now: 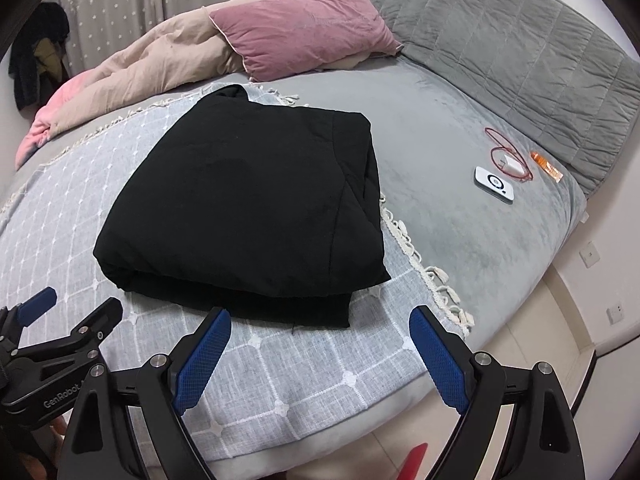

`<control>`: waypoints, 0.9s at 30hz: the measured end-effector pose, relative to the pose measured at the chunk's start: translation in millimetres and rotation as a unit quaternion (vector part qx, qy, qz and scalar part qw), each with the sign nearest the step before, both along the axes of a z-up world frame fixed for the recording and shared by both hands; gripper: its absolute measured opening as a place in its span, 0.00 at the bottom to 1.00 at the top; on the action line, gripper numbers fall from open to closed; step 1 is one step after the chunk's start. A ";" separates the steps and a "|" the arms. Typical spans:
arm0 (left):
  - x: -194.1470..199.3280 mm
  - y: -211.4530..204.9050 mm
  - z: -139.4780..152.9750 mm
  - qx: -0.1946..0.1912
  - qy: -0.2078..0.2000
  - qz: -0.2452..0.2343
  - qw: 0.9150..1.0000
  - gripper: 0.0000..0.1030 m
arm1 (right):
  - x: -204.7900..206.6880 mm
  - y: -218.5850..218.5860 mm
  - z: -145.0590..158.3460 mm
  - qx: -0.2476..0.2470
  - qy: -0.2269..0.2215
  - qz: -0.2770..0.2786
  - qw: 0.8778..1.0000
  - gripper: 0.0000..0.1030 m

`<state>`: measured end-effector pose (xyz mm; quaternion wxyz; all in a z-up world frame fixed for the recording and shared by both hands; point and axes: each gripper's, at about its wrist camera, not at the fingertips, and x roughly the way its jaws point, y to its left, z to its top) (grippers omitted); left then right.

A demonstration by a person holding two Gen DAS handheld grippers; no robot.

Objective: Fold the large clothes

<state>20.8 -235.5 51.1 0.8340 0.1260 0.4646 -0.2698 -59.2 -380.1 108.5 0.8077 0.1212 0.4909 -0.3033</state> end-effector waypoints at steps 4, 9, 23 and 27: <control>-0.5 -0.4 0.1 -0.001 0.000 -0.001 1.000 0.98 | -0.2 -0.8 0.7 0.002 -0.002 0.001 1.000 0.89; -2.8 -2.5 1.0 -0.002 -0.001 -0.006 1.000 0.98 | 0.3 1.1 0.3 0.004 -0.004 0.005 1.000 0.89; -5.1 -1.6 6.3 -0.008 -0.002 -0.007 1.000 0.98 | -1.7 1.0 1.7 0.007 -0.010 0.006 1.000 0.89; -5.5 -1.8 6.7 -0.009 -0.002 -0.007 1.000 0.98 | -2.3 -0.1 1.4 0.008 -0.010 0.005 1.000 0.89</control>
